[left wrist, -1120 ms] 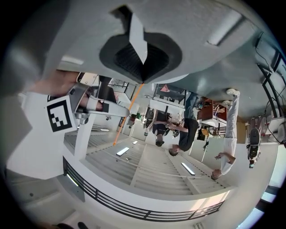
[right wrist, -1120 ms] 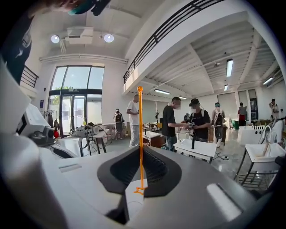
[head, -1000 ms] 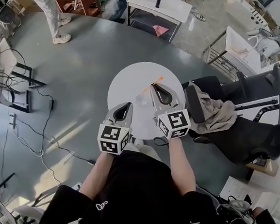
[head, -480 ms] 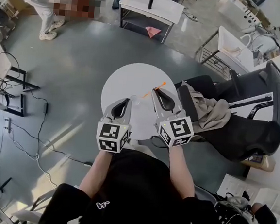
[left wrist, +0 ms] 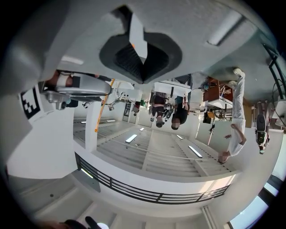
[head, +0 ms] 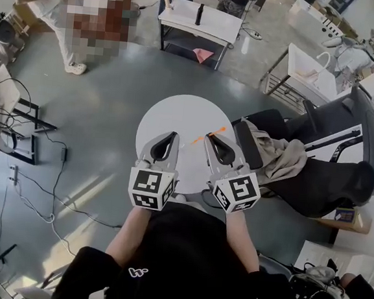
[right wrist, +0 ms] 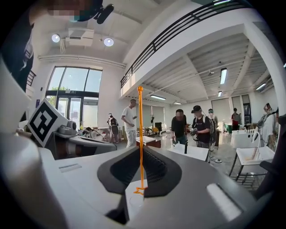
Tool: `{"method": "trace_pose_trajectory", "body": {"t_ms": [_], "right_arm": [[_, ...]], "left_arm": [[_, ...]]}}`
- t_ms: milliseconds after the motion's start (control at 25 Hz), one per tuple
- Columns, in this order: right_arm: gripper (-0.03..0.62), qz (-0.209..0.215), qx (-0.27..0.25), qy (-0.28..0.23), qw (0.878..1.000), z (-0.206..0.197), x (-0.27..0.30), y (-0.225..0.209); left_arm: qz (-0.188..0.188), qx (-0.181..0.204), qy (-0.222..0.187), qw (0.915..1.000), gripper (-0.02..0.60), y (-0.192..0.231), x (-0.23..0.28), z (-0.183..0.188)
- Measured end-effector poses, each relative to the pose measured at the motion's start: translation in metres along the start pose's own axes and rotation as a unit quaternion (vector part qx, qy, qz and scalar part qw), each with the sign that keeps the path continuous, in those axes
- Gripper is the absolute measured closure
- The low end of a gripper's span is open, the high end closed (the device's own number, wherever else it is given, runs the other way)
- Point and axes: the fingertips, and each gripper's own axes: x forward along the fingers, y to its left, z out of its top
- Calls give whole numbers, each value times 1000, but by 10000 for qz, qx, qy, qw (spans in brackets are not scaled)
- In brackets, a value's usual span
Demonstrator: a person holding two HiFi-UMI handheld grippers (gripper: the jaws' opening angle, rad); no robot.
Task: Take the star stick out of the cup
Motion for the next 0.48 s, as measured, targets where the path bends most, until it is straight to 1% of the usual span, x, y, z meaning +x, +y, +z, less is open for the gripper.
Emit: {"method": "trace_pose_trajectory", "body": {"t_ms": [240, 480], "right_arm": [[571, -53, 76, -238, 9997, 6, -23, -3], [571, 51, 116, -260, 9996, 2, -32, -1]], "left_arm": [[201, 74, -75, 9997, 580, -4, -16, 1], [326, 36, -79, 9994, 579, -10, -25, -5]]}}
